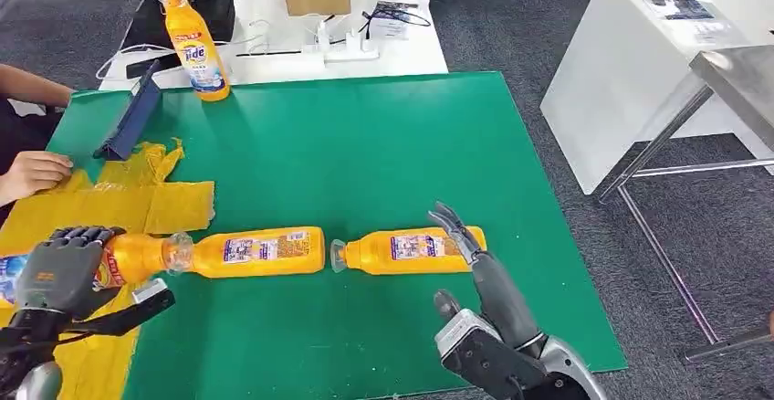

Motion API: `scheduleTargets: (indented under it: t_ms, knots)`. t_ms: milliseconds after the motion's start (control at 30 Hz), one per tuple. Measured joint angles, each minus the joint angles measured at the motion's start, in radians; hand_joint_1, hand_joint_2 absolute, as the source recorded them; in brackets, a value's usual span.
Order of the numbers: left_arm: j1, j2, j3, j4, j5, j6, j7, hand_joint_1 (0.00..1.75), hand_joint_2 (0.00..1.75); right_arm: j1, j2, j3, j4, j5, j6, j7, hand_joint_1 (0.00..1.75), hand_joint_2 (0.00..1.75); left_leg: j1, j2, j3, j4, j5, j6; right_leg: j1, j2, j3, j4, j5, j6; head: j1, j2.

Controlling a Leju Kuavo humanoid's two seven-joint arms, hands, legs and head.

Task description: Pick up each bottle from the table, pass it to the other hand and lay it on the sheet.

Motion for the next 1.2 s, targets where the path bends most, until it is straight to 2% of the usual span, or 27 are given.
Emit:
scheduleTargets:
  t_ms: [100, 167, 367, 667, 1200]
  knots:
    - [-0.044, 0.009, -0.017, 0.049, 0.003, -0.036, 0.007, 1.75, 1.75, -0.001, -0.003, 0.000, 0.000, 0.001, 0.008, 0.000, 0.00, 0.00, 0.000, 0.000, 0.000, 0.000, 0.000, 0.000, 0.000, 0.000, 0.000, 0.000, 0.000, 0.000, 0.000, 0.000]
    - [-0.169, 0.040, -0.078, 0.178, 0.019, -0.106, 0.003, 1.75, 1.75, -0.009, -0.005, 0.002, 0.001, 0.002, 0.023, 0.000, 0.00, 0.00, 0.000, 0.001, 0.000, 0.000, 0.001, 0.000, 0.000, 0.000, 0.003, 0.000, 0.002, -0.001, 0.000, 0.000]
    - [-0.227, 0.078, -0.112, 0.252, 0.118, -0.164, -0.040, 1.75, 1.75, -0.010, -0.012, 0.005, 0.002, 0.002, 0.027, 0.000, 0.00, 0.00, 0.000, 0.001, 0.000, 0.000, 0.001, 0.000, 0.000, 0.001, 0.005, 0.000, 0.002, -0.002, 0.000, 0.000]
    - [-0.232, 0.154, -0.140, 0.307, 0.164, -0.190, -0.096, 1.75, 1.75, -0.019, -0.014, 0.012, 0.013, -0.007, 0.034, -0.002, 0.00, 0.00, 0.000, 0.001, 0.000, 0.000, 0.000, 0.000, 0.001, 0.001, -0.001, 0.000, 0.001, -0.002, 0.000, 0.000]
    - [-0.200, 0.186, -0.225, 0.365, 0.155, -0.199, -0.137, 1.75, 1.75, -0.073, -0.014, 0.052, 0.051, -0.023, 0.066, -0.002, 0.00, 0.00, 0.000, 0.001, -0.001, 0.000, 0.000, 0.000, 0.001, 0.001, 0.000, 0.000, 0.002, -0.002, 0.000, 0.000]
